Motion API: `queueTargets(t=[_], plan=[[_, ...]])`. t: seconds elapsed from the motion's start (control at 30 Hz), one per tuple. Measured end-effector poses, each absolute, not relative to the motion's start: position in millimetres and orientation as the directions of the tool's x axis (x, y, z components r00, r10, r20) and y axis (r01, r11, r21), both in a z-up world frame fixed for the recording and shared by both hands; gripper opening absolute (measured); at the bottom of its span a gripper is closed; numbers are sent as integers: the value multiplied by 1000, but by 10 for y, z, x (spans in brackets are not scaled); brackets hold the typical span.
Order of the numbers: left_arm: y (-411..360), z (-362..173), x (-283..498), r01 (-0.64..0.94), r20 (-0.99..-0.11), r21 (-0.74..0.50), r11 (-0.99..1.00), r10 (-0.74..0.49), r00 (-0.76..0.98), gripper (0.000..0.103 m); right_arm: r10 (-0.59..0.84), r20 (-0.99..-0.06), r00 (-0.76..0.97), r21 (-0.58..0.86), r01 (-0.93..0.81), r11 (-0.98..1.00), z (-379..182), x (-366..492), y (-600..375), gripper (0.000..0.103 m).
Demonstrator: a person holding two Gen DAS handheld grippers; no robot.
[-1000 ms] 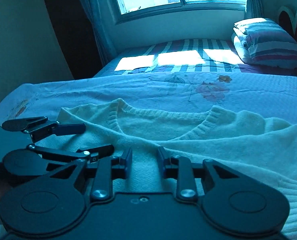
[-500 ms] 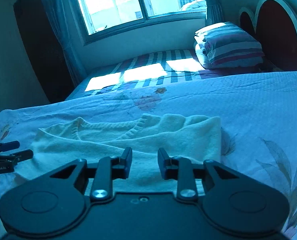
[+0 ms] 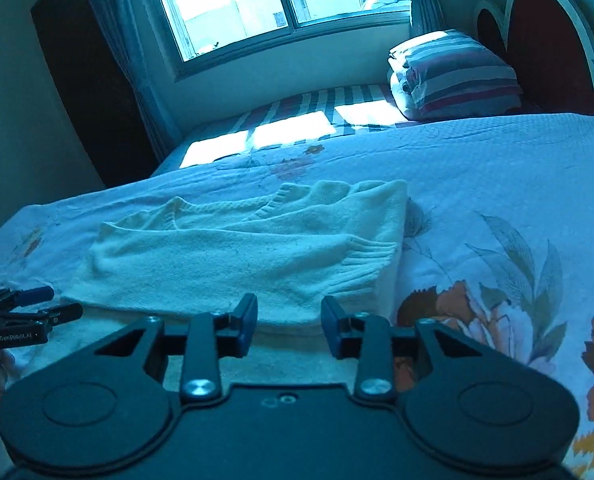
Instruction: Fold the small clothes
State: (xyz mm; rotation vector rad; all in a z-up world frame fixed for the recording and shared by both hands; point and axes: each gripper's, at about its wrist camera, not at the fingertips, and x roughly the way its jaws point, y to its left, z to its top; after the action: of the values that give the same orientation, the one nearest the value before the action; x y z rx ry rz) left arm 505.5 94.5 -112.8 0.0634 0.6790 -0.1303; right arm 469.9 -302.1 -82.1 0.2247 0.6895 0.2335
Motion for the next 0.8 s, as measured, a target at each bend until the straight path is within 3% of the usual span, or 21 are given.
queueTargets(t=[0.1, 0.2, 0.3, 0.43, 0.7, 0.73, 0.8], plan=[[1112, -1166, 4593, 116, -678, -19, 993, -98, 729, 84, 356, -584, 730, 407, -117, 906, -839, 4343, -3372, 37], [1218, -1171, 4088, 91, -716, -68, 994, -112, 689, 67, 401, -614, 680, 471, -92, 877, -969, 3955, -3602, 35], [1256, -1191, 3683, 87, -745, -94, 992, -128, 655, 60, 445, -645, 622, 524, -64, 849, -1103, 3542, -3715, 35], [1321, -1250, 3304, 122, -755, -199, 972, -232, 613, 59, 472, -659, 586, 577, -10, 817, -1219, 3012, -3791, 35], [1600, -1387, 2711, 199, -669, -467, 862, -491, 559, 58, 536, -639, 551, 663, 41, 748, -1401, 2165, -3675, 33], [1645, -1419, 2661, 185, -650, -514, 837, -521, 553, 55, 540, -634, 553, 671, 47, 740, -1415, 2096, -3674, 33], [1707, -1502, 2561, 156, -630, -583, 797, -565, 532, 36, 558, -618, 554, 698, 62, 713, -1455, 1978, -3668, 32]])
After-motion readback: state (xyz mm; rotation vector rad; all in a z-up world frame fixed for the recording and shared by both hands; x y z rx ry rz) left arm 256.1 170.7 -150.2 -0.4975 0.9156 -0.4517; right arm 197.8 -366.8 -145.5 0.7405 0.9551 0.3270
